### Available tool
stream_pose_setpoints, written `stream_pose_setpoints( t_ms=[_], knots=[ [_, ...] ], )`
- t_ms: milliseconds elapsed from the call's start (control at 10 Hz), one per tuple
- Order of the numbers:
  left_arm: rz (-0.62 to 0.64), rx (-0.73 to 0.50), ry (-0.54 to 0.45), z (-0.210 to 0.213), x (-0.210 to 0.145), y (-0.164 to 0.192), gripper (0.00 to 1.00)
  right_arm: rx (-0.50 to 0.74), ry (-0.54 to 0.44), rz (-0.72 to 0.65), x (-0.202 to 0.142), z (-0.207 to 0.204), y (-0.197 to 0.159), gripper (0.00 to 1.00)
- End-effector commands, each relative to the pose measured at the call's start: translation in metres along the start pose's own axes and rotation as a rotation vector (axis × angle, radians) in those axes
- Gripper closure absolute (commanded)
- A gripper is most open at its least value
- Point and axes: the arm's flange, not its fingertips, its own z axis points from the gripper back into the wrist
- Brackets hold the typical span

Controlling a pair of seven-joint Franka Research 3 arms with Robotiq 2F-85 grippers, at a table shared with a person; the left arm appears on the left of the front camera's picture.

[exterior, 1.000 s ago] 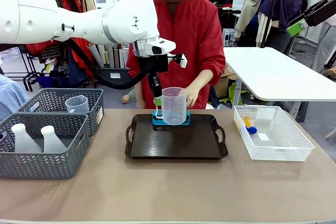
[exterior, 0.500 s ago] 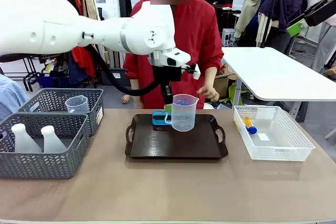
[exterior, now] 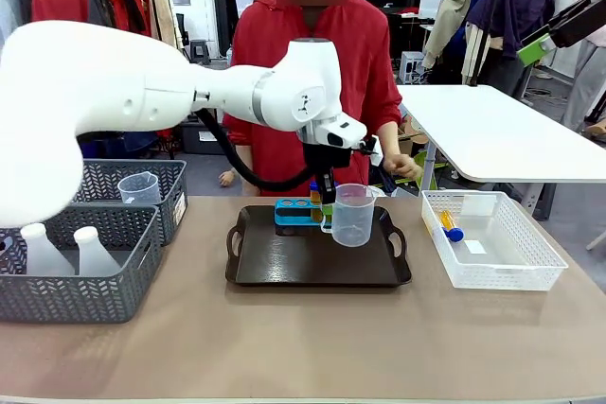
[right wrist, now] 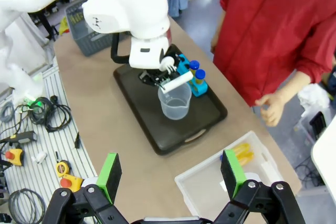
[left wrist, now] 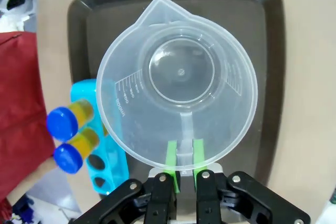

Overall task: Prepare the laboratory tools.
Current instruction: Pick up one Large Measuring Cup and place it on the Handle tray.

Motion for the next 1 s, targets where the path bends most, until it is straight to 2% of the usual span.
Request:
stream_pose_setpoints(
  t_ms=[0,600,900],
  knots=[
    [-0.035,0.032,0.027,-0.009,0.014,0.014,1.00,0.007,-0.010,0.006,0.001,0.001,0.001,0.00],
    [-0.054,-0.013,0.055,-0.034,0.015,0.015,1.00,0.007,-0.010,0.006,0.001,0.001,0.001,0.00],
    [-0.044,-0.029,0.045,-0.029,0.014,0.014,0.43,0.007,-0.010,0.006,0.001,0.001,0.001,0.00]
  ],
)
